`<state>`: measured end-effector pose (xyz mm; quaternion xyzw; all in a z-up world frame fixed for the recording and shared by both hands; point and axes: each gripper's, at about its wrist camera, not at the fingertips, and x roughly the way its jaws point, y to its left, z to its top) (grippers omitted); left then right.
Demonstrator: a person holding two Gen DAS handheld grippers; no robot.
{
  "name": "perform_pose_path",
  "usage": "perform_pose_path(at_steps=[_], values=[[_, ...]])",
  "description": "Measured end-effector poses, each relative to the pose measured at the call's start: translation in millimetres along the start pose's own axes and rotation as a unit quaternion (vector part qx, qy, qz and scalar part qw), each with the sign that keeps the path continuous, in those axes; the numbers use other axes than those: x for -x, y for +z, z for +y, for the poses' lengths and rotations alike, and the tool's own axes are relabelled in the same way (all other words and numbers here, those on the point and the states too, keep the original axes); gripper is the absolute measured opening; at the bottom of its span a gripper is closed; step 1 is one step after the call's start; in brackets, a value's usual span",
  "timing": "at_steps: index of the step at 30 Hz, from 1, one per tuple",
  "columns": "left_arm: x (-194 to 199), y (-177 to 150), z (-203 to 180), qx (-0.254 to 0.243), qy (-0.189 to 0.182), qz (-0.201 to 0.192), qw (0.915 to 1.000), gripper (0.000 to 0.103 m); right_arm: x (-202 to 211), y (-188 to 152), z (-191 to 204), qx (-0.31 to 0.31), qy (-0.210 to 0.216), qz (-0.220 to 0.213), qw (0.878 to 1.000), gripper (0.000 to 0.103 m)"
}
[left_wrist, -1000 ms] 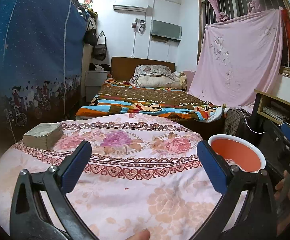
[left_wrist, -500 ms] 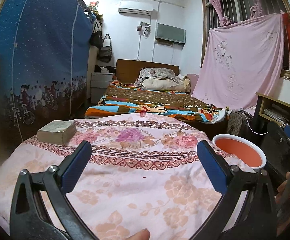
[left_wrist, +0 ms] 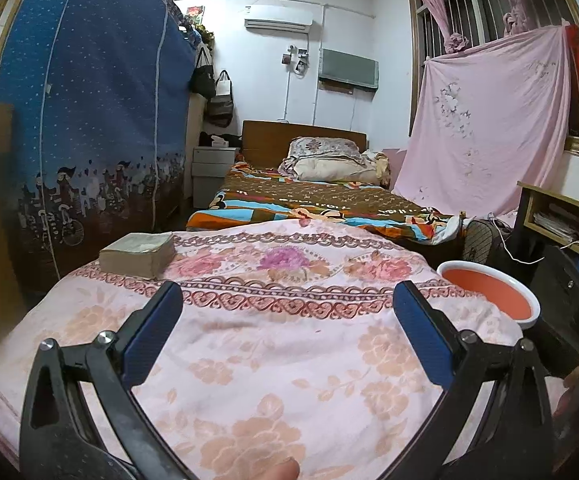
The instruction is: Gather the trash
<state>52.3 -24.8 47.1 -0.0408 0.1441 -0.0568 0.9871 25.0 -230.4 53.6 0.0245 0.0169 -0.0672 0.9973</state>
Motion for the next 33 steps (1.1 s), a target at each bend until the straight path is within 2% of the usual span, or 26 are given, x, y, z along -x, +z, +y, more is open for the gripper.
perform_pose_path(at_steps=[8, 15, 33], values=[[7, -16, 8, -0.008, 0.006, -0.007, 0.9999, 0.092, 8, -16, 12, 0.014, 0.010, 0.009, 1.000, 0.103], [13, -24, 15, 0.003, 0.011, -0.031, 0.9995, 0.092, 8, -27, 13, 0.021, 0.009, 0.009, 1.000, 0.103], [12, -34, 14, -0.005, 0.015, -0.038, 0.9991, 0.092, 1, -42, 16, 0.027, 0.015, 0.018, 0.999, 0.103]])
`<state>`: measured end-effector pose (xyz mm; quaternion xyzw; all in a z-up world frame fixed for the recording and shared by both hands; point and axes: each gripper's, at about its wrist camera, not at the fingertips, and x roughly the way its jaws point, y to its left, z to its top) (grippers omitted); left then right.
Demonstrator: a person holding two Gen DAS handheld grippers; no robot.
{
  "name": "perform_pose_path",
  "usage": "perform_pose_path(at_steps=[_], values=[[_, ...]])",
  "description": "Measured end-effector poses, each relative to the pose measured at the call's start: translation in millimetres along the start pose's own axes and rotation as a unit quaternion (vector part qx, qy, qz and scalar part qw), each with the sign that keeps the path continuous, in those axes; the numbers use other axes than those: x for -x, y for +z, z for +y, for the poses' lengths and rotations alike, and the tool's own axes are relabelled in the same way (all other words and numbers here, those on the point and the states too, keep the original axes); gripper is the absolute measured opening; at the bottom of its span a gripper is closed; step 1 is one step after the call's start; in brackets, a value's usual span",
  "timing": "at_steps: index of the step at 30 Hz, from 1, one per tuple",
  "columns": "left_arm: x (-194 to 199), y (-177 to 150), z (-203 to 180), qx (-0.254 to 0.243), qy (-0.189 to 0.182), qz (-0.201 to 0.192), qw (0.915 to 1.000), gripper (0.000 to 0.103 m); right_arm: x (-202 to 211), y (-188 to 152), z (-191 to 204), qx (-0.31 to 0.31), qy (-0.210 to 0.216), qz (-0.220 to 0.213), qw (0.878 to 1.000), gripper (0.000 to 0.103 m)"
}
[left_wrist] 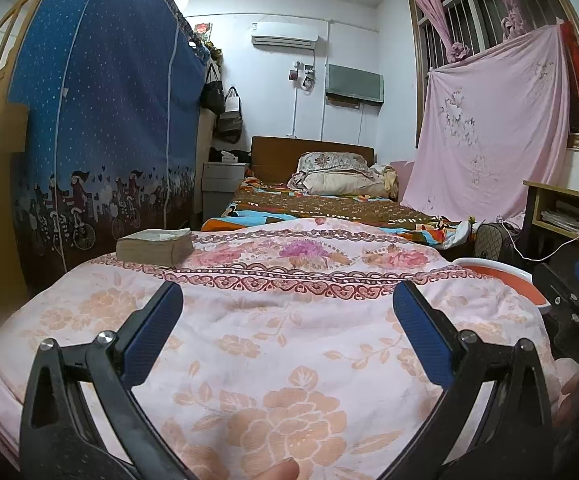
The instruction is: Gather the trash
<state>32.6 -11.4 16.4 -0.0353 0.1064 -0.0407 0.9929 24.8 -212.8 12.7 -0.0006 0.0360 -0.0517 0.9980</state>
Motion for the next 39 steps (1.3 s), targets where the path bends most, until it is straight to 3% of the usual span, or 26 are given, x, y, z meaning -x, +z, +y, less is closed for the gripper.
perform_pose_path(at_steps=[39], values=[[-3.8, -0.5, -4.8, -0.012, 0.004, 0.002, 0.9999, 0.092, -2.2, -1.4, 2.7, -0.001, 0.001, 0.002, 1.000, 0.103]])
